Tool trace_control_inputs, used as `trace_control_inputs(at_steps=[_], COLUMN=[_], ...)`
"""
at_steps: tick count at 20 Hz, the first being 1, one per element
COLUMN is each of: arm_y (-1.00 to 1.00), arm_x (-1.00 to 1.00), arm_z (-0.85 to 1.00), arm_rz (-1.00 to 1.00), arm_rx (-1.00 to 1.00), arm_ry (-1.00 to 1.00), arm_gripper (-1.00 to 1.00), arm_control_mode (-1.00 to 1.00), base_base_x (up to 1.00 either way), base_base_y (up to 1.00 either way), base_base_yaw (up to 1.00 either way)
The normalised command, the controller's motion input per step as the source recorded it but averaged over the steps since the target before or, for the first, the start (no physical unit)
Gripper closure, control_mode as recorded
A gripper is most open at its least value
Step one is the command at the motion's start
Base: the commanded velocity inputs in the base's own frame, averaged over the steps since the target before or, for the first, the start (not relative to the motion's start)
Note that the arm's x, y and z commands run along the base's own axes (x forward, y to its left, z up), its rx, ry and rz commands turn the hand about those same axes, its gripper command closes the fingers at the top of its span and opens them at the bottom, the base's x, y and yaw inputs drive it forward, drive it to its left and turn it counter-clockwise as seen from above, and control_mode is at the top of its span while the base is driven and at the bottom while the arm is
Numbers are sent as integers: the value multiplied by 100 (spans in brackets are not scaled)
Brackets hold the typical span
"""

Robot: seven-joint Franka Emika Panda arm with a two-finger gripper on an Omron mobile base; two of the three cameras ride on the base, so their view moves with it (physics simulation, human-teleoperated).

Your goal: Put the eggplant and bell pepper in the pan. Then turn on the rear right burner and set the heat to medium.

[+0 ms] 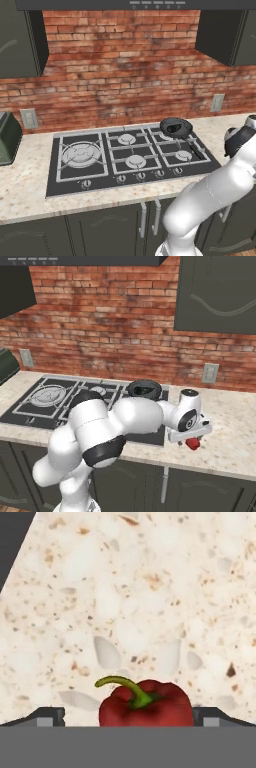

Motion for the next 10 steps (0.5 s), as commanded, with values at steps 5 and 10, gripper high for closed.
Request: trace_control_inputs(at_steps=[5, 10], arm_y=[-19, -20], arm_x=[0, 0], arm_z=[-18, -12], arm_rz=[1, 3], arm_rx=[0, 0], arm_ry=[0, 0], arm_gripper=[-100, 100], arm_control_mode=[-100, -100], base_base_x=[0, 0], base_base_y=[0, 0], base_base_yaw=[0, 0])
